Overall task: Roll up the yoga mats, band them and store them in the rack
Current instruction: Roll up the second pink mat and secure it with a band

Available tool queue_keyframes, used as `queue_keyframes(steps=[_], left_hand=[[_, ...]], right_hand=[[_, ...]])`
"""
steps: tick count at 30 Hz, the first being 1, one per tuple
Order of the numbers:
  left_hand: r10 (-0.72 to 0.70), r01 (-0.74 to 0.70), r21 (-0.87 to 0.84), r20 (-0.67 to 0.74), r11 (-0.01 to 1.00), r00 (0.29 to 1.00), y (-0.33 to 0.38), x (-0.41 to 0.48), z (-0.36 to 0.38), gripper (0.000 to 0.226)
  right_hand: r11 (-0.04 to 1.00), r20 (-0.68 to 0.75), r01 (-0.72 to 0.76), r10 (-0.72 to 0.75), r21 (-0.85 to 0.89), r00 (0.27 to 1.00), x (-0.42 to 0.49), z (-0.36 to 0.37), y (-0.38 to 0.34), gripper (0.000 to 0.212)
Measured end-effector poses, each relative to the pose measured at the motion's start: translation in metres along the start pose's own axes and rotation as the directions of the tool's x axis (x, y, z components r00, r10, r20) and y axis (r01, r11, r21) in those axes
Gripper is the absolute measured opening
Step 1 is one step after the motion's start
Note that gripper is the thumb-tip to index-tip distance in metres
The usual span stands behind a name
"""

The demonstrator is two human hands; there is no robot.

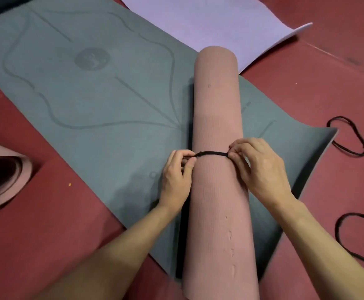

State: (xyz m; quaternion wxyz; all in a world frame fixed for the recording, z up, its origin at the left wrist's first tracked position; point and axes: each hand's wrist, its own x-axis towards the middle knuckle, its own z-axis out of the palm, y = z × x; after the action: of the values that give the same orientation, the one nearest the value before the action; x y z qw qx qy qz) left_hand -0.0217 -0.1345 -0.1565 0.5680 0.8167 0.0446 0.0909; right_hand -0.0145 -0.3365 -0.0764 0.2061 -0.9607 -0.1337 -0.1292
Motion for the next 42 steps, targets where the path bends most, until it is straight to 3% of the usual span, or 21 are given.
queue_keyframes(steps=[6, 9, 12, 14, 18, 20, 23, 26, 31, 36, 40, 42], left_hand=[[-0.242, 0.245, -0.037, 0.066, 0.969, 0.968, -0.018, -0.021, 0.006, 0.023], [-0.238, 0.238, -0.024, 0.028, 0.971, 0.971, -0.003, -0.013, 0.014, 0.022], [-0.148, 0.148, 0.014, 0.012, 0.989, 0.989, 0.016, 0.008, 0.020, 0.010], [-0.093, 0.092, 0.044, 0.014, 0.995, 0.996, 0.026, 0.020, 0.024, 0.005], [0.033, -0.035, 0.015, 0.095, 0.999, 0.995, 0.032, 0.012, 0.038, 0.004], [-0.003, 0.007, -0.032, 0.129, 0.999, 0.992, 0.023, -0.002, 0.045, 0.009], [-0.196, 0.216, -0.114, 0.163, 0.970, 0.967, 0.015, -0.010, 0.050, 0.013], [-0.299, 0.318, -0.123, 0.150, 0.940, 0.942, 0.018, -0.010, 0.055, 0.026], [-0.217, 0.231, -0.134, 0.109, 0.964, 0.970, 0.044, 0.004, 0.062, 0.019], [-0.009, 0.021, -0.037, 0.307, 0.999, 0.952, 0.047, 0.004, 0.068, 0.007], [-0.174, 0.173, 0.037, 0.377, 0.984, 0.910, 0.030, 0.000, 0.072, 0.010], [-0.215, 0.207, 0.062, 0.369, 0.976, 0.904, 0.031, -0.001, 0.075, 0.004]], right_hand=[[0.996, 0.066, -0.081, 0.083, -0.032, 0.994, 0.019, -0.008, 0.010, 0.020], [0.999, 0.044, 0.002, 0.000, -0.050, 0.999, 0.018, -0.015, 0.000, 0.016], [0.994, 0.096, 0.108, -0.106, -0.014, 0.990, 0.012, -0.010, -0.017, 0.032], [0.999, 0.131, 0.039, -0.039, 0.007, 0.991, 0.007, -0.003, -0.022, 0.042], [0.976, 0.144, -0.204, 0.191, 0.081, 0.971, -0.008, -0.007, -0.014, 0.036], [0.961, 0.150, -0.253, 0.236, 0.110, 0.960, -0.011, -0.013, -0.008, 0.035], [0.954, 0.156, -0.283, 0.266, 0.102, 0.951, -0.009, -0.021, -0.004, 0.035], [0.948, 0.140, -0.312, 0.301, 0.065, 0.943, -0.005, -0.024, -0.010, 0.040], [0.902, 0.221, -0.420, 0.431, -0.095, 0.875, -0.004, -0.019, -0.016, 0.103], [0.867, 0.237, -0.497, 0.490, -0.033, 0.839, -0.017, -0.029, 0.007, 0.112], [0.853, 0.187, -0.445, 0.501, -0.271, 0.845, -0.016, -0.028, -0.003, 0.108], [0.832, 0.235, -0.401, 0.508, -0.384, 0.829, -0.019, -0.023, -0.013, 0.114]])
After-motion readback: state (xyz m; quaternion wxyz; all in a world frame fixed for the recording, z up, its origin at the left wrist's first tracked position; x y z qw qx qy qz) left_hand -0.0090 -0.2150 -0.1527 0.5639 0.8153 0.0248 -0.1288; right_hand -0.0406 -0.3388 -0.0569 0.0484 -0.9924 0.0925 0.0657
